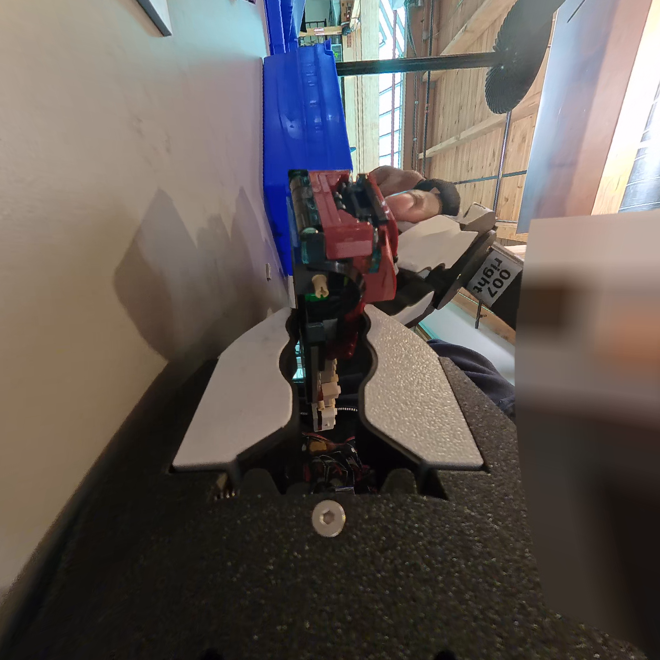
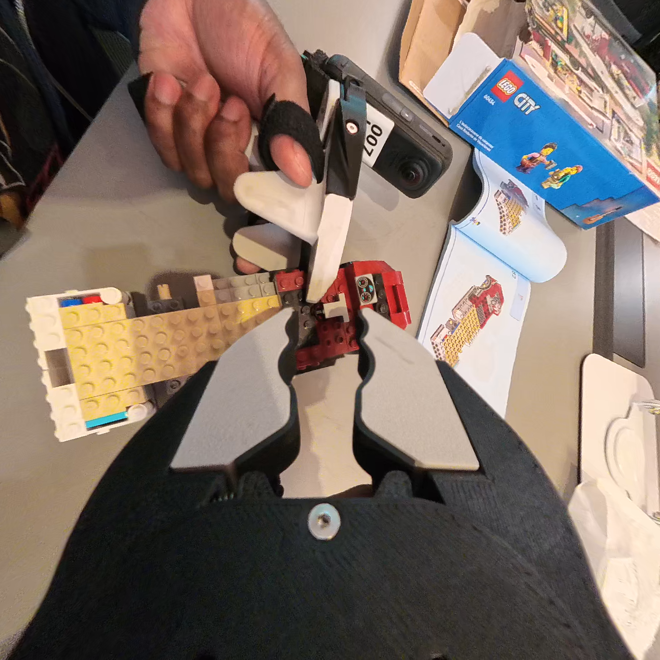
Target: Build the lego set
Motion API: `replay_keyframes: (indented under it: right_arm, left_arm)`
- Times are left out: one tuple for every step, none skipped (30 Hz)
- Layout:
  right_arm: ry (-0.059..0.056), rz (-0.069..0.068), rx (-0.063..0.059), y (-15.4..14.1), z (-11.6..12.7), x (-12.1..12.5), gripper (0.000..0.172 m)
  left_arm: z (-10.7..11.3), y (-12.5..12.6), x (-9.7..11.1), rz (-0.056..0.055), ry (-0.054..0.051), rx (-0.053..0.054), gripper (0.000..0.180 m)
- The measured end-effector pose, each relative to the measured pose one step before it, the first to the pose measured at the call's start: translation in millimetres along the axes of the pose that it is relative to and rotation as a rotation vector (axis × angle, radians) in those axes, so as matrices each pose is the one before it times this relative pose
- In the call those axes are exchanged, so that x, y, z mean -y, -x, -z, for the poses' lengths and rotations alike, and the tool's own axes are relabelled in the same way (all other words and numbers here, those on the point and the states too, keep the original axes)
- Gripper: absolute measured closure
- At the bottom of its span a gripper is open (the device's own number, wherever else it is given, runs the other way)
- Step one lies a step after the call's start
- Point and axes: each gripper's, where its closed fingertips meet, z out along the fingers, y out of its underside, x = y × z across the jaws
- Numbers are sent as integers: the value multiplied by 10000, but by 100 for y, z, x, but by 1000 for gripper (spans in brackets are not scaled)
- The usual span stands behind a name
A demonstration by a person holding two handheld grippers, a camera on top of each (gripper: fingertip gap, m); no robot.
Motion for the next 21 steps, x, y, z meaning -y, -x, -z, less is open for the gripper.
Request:
replay_keyframes:
  right_arm:
    - [50,87,-33,-21,-64,-33,141]
    - [24,62,-12,3,-51,3,142]
    - [10,48,-42,-66,-20,16,142]
    - [5,40,-60,-101,0,18,142]
    - [-10,25,-40,-87,6,36,142]
    - [-17,7,-12,-42,8,50,142]
    - [6,19,-8,-37,-12,18,142]
    - [40,71,-45,-42,-45,-22,142]
    - [56,111,-86,-61,-44,-52,142]
    - [31,96,-80,-57,-32,-11,142]
    - [-12,56,-61,-31,-3,41,142]
    - [-41,38,-79,-71,23,73,142]
    - [-55,34,-98,-123,44,86,142]
    - [-47,23,-97,-117,59,64,142]
    - [-10,21,-67,-85,44,4,142]
    - [19,32,-44,-37,1,-43,142]
    - [22,35,-41,-20,-16,-64,142]
    - [4,28,-45,-13,-16,-31,142]
    - [-20,21,-44,-35,2,5,142]
    - [-30,13,-32,-26,17,18,142]
    - [-32,5,-32,-34,20,38,142]
  left_arm:
    - [-1,-7,2,1,5,-6,148]
    - [1,10,-2,2,-5,9,148]
    - [4,-7,-8,-6,-1,0,148]
    - [-13,-25,-40,-14,27,-13,148]
    - [-24,-5,-41,-11,31,3,148]
    - [-21,20,-25,-12,9,23,148]
    - [-2,22,3,-5,-9,22,148]
    - [-4,5,9,6,0,-1,148]
    - [-2,-5,-16,8,8,-8,148]
    - [-1,9,1,2,-1,8,148]
    - [10,0,23,2,-17,2,148]
    - [7,-14,8,2,-2,-9,148]
    - [-3,-9,6,6,-5,-11,148]
    - [14,0,39,13,-20,-7,148]
    - [17,-12,32,13,-21,-16,148]
    - [19,-20,28,7,-17,-18,148]
    - [25,0,40,12,-23,-7,148]
    - [12,9,21,6,-16,4,148]
    - [8,-6,27,1,-13,-4,148]
    - [10,-13,2,-4,-5,-11,148]
    - [1,-11,-2,0,-5,-8,148]
